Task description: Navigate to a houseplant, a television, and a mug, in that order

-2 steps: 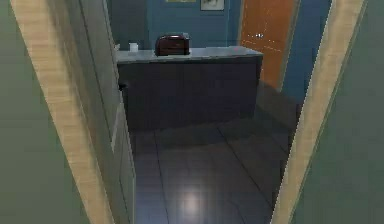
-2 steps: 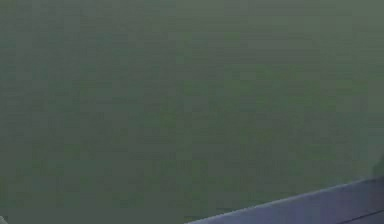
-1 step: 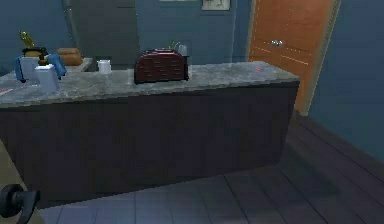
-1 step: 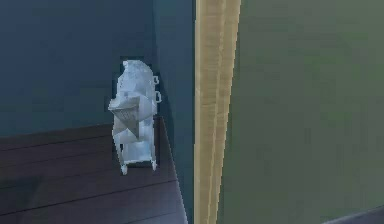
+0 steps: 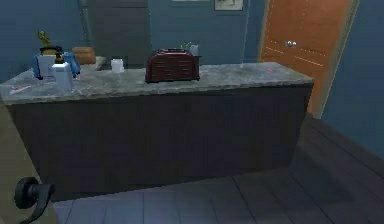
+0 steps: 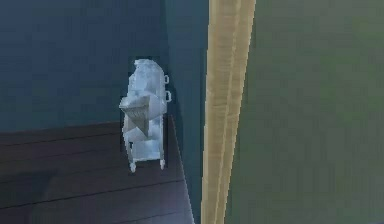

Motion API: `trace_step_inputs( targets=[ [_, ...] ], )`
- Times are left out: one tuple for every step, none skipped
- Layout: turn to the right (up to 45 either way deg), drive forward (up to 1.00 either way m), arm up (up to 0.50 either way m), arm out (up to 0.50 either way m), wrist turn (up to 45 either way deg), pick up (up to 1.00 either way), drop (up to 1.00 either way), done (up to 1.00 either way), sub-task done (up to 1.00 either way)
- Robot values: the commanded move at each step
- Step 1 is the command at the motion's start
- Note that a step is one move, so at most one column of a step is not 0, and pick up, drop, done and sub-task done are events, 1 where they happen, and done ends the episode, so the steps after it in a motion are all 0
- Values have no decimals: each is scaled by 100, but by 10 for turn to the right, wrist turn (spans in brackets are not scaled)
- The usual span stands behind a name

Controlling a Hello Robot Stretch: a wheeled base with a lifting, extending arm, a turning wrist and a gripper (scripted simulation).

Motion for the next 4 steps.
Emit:
trace_step_inputs(
  targets=[
    [0,20,0,0,0,0,0,0,0],
    [-90,0,0,0,0,0,0,0,0],
    [0,50,0,0,0,0,0,0,0],
    [-300,0,0,0,0,0,0,0,0]
  ],
)
